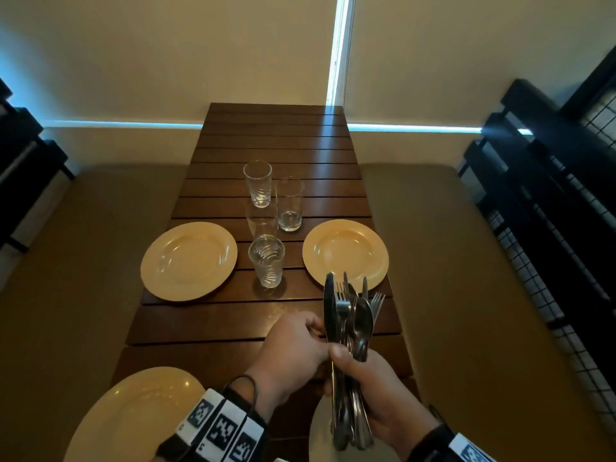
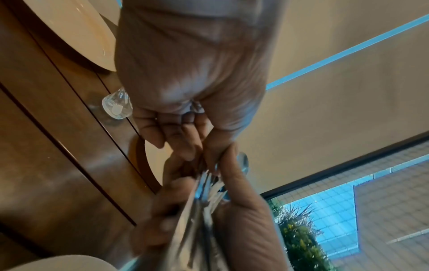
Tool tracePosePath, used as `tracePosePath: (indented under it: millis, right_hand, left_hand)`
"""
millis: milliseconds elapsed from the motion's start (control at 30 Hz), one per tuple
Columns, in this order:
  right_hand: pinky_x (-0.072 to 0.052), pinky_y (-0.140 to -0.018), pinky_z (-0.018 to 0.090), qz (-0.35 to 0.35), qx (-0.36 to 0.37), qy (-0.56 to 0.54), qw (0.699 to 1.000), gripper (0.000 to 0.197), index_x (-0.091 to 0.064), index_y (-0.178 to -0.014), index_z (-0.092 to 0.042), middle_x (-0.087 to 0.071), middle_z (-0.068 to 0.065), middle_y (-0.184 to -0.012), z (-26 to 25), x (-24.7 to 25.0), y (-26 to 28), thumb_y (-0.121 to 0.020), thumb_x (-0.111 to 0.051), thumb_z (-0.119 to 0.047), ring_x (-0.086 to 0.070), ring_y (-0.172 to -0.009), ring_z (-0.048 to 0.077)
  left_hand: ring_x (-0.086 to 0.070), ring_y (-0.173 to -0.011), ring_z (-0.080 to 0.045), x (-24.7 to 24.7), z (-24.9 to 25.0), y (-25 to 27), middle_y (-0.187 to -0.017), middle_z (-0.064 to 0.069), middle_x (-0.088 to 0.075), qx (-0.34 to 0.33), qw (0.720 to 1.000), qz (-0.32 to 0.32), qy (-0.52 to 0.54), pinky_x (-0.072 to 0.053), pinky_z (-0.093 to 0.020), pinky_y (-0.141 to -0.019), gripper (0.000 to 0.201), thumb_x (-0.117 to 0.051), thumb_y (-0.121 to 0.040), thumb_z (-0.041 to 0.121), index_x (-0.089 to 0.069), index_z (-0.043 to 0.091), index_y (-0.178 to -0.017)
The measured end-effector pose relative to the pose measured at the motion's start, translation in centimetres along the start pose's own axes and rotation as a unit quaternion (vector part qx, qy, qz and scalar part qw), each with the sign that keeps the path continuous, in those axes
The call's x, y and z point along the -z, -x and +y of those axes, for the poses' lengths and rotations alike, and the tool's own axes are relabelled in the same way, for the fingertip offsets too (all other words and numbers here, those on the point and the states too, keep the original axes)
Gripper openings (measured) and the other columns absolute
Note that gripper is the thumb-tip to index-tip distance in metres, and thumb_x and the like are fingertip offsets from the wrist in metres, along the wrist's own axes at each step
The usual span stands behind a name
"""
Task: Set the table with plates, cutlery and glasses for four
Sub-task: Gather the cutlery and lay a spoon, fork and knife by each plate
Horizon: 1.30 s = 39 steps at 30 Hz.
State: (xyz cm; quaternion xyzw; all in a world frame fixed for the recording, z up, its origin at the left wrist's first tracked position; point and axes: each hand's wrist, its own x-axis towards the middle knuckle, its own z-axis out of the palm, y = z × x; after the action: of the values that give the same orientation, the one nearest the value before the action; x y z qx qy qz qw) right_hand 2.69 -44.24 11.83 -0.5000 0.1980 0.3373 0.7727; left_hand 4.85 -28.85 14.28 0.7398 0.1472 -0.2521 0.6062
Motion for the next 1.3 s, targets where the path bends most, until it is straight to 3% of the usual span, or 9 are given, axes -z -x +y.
tracePosePath:
  millis: [133,267,367,500,667,800,933,1133,1300]
  right_hand:
    - [-0.050,-0.054,0.030,-0.001,0.029,0.029,0.999,0.029,-0.063,-0.110,0.005,-0.065,0.011,-0.072,0.1,-1.0,-0.1,-0.082,-0.070,0.002,-0.058,-0.057,0.018]
    - [-0.047,-0.049,0.031,0.066,0.085,0.087,0.990,0.021,-0.067,-0.098,0.000,-0.061,0.011,-0.067,-0.3,-3.0,-0.7,-0.087,-0.070,-0.018,-0.055,-0.050,0.018]
    - [-0.050,-0.048,0.031,0.094,0.156,0.090,0.979,0.012,-0.071,-0.078,-0.010,-0.063,0.009,-0.061,-1.2,-4.8,-0.8,-0.081,-0.076,-0.020,-0.057,-0.048,0.018]
    - [-0.057,-0.062,0.034,0.113,0.313,0.112,0.936,0.025,-0.069,-0.081,-0.005,-0.070,0.008,-0.068,-2.1,-7.0,-1.3,-0.070,-0.081,-0.023,-0.068,-0.063,0.023]
    - [-0.057,-0.076,0.022,0.177,0.454,0.155,0.859,0.011,-0.074,-0.074,-0.024,-0.076,-0.005,-0.082,-1.9,-10.2,-2.1,-0.077,-0.079,-0.015,-0.072,-0.081,0.008]
    - [-0.046,-0.102,0.042,0.031,0.259,0.181,0.948,0.018,-0.068,-0.075,-0.051,-0.069,-0.032,-0.076,-2.2,-12.3,-2.2,-0.074,-0.060,-0.067,-0.056,-0.094,0.008]
    - [-0.059,-0.073,0.025,0.091,0.325,0.098,0.936,0.008,-0.074,-0.090,-0.012,-0.078,0.000,-0.085,-3.5,-11.7,-2.5,-0.086,-0.067,-0.010,-0.073,-0.081,0.011]
    - [-0.053,-0.056,0.034,0.140,0.259,0.004,0.956,0.009,-0.070,-0.082,-0.009,-0.063,0.010,-0.063,-4.3,-10.6,-3.9,-0.080,-0.077,-0.011,-0.062,-0.055,0.022]
    - [-0.049,-0.049,0.030,0.142,0.197,-0.009,0.970,0.005,-0.067,-0.084,-0.004,-0.058,0.009,-0.061,-4.2,-8.4,-4.1,-0.085,-0.071,-0.008,-0.055,-0.050,0.019]
  left_hand:
    - [-0.073,-0.064,-0.009,0.6,-0.2,0.3,-0.071,0.001,-0.075,-0.070,0.996,0.042,-0.043,-0.060,-0.027,-0.056,0.022,-0.091,-0.075,0.029,-0.072,0.019,-0.077]
    - [-0.069,-0.069,-0.006,2.1,-0.7,0.9,-0.081,0.006,-0.075,-0.131,0.989,0.057,0.028,-0.054,-0.022,-0.062,0.015,-0.075,-0.091,0.036,-0.080,0.022,-0.085]
    - [-0.065,-0.061,-0.011,3.4,-2.0,0.5,-0.072,-0.002,-0.070,0.006,0.978,-0.013,0.207,-0.054,-0.028,-0.061,0.037,-0.059,-0.099,0.039,-0.071,0.004,-0.094]
    - [-0.068,-0.114,-0.044,4.1,-3.7,-0.9,-0.121,-0.025,-0.072,0.185,0.906,-0.178,0.337,-0.052,-0.057,-0.103,0.056,-0.048,-0.102,0.052,-0.070,0.003,-0.116]
    - [-0.055,-0.136,-0.038,5.2,-2.0,-0.8,-0.146,-0.019,-0.059,0.133,0.830,-0.310,0.445,-0.038,-0.058,-0.116,0.055,-0.047,-0.101,0.047,-0.062,0.015,-0.143]
    - [-0.051,-0.140,-0.038,6.4,-1.6,-1.9,-0.147,-0.020,-0.058,0.115,0.842,-0.269,0.454,-0.030,-0.056,-0.123,0.054,-0.055,-0.097,0.039,-0.059,0.016,-0.145]
    - [-0.070,-0.114,-0.036,6.4,-0.8,-2.3,-0.130,-0.022,-0.069,0.130,0.851,-0.241,0.448,-0.053,-0.053,-0.101,0.047,-0.058,-0.094,0.036,-0.073,0.005,-0.125]
    - [-0.069,-0.112,-0.040,5.1,-0.2,-1.1,-0.124,-0.023,-0.072,0.142,0.873,-0.182,0.429,-0.052,-0.058,-0.099,0.049,-0.055,-0.087,0.031,-0.076,0.001,-0.120]
    - [-0.071,-0.085,-0.022,5.5,0.6,0.2,-0.094,-0.002,-0.077,-0.034,0.986,0.118,0.110,-0.059,-0.047,-0.086,0.023,-0.063,-0.098,0.041,-0.074,0.022,-0.105]
